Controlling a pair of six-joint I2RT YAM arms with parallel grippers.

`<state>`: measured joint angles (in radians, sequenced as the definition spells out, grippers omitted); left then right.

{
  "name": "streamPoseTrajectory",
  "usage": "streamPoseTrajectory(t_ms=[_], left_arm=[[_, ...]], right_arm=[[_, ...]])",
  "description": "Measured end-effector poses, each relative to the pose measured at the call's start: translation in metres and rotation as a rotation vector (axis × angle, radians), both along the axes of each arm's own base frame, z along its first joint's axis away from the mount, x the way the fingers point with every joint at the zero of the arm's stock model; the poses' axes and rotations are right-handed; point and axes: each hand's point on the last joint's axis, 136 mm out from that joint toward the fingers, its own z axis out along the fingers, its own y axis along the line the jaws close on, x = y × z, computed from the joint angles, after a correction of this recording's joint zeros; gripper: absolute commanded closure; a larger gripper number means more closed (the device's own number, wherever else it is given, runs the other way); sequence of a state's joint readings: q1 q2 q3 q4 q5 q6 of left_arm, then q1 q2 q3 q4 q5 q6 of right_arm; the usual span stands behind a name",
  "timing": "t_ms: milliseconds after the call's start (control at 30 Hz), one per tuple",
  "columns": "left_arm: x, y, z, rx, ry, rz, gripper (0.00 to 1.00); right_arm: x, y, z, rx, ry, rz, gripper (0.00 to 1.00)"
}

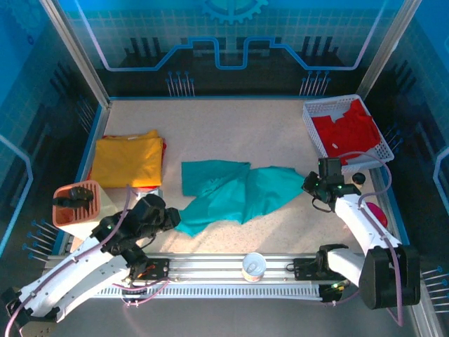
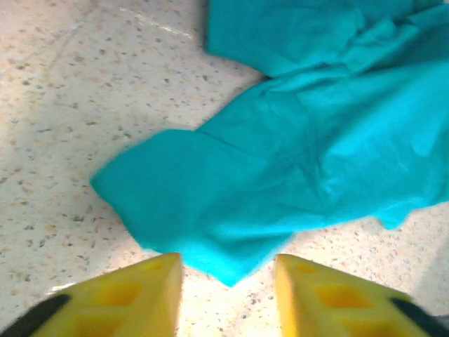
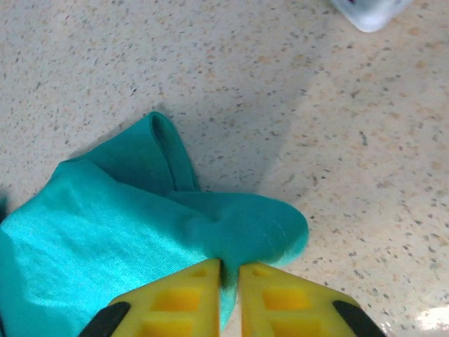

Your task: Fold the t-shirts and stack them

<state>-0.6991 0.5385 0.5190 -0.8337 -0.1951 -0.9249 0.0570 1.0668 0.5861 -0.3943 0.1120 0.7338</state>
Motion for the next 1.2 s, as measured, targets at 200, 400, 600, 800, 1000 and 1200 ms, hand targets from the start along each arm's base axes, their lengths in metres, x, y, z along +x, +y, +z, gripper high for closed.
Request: streamPoseTrajectory(t_ms=[200,400,600,800,1000,1200], left_arm=[[0.02,-0.009,0.014,0.065,-0.01,-0.026,0.33],[0.083,-0.068,0.034,0.109,-0.056,-0.197,0.28],[0.151,-0.144,0.037,0.124,-0.096,-0.431,0.25],[0.197,-0.202,0.017,0.111,-0.09,-0.582,0.28],[0.216,-0.223,-0.025,0.147,-0.02,-0.625,0.39],[0.21,-0.218,-0.051,0.18,0.052,-0.629,0.65]], right_arm=[[-0.001,-0.002,0.021,-0.027,-0.077,0.024,0.16],[0.002,0.008,0.041,-0.006,-0.162,0.096,0.04],[0.001,0.022,0.03,0.031,-0.117,0.177,0.03],[0.0,0.029,0.017,0.054,-0.065,0.22,0.03],[0.006,0.021,0.006,0.018,0.033,0.194,0.06],[0.011,0.017,-0.015,0.004,0.125,0.179,0.22]])
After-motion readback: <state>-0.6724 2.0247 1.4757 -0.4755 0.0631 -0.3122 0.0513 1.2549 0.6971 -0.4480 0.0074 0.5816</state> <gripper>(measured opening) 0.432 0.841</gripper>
